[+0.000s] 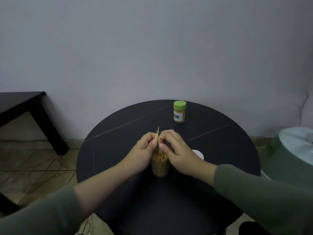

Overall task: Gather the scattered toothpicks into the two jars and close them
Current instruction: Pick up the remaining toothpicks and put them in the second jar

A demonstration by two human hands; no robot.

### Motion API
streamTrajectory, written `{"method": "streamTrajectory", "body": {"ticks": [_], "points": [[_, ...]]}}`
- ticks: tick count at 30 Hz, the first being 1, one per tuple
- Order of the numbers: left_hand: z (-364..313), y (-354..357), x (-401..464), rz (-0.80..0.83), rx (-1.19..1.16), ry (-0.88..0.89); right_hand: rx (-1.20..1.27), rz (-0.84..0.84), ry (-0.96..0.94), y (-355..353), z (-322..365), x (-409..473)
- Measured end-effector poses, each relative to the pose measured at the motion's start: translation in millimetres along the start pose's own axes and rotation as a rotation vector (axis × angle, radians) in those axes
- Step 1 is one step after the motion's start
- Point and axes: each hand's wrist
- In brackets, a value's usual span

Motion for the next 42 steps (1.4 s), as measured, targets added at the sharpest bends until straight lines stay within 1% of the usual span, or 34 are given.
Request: {"method": "streamTrajectory", "body": {"ticks": [3,8,14,16,18,21,23,26,30,35,38,42], "points": [[5.2,-1.5,-1.9,0.016,0.041,0.028,-0.094,0.049,-0.036,-10.2,0.2,1.8],[16.5,-6.8,-3.2,0.059,0.083,0.06,-0.142,0.104,-0.02,-24.4,-1.8,0.8],[18.2,-14.1,-5.5,0.006,-0.014,0.096,-0.226,0.16,0.091,-27.2,6.0,-3.1],[16.6,-15.0,-6.8,-0.025,0.001,0.116,-0.264,0.179,0.12,-26.6,7.1,-2.9],[11.6,-16.8,-8.7,-0.03,0.164,0.197,-0.315,0.214,0.12,-25.6,7.5,-2.1],[4.6,-18.5,-8.2,-0.046,0.567,0.44,-0.304,0.229,0.149,-25.0,7.7,-2.7],[4.5,-16.5,-6.4,-0.049,0.728,0.487,-0.277,0.233,0.158,-23.9,7.7,-2.6],[8.8,-13.9,-4.5,-0.015,0.788,0.437,-0.286,0.244,0.146,-22.6,8.6,-1.2],[10.0,-13.9,-2.0,0.028,0.793,0.42,-0.325,0.232,0.201,-24.0,12.6,-0.8],[8.2,-18.7,1.4,-0.073,0.711,0.394,-0.251,0.196,0.277,-21.6,7.4,-1.1],[4.6,-21.2,3.0,-0.124,0.674,0.348,-0.195,0.188,0.343,-26.0,15.1,-1.6],[-1.8,-22.5,6.1,-0.13,0.645,0.283,-0.196,0.219,0.415,-23.9,9.1,2.1]]}}
Point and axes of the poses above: each hand's wrist, its own x-axis towards the middle knuckle, its own y-axis out of the palm, z = x × y, and after that the axes turned 11 degrees about x, right-handed
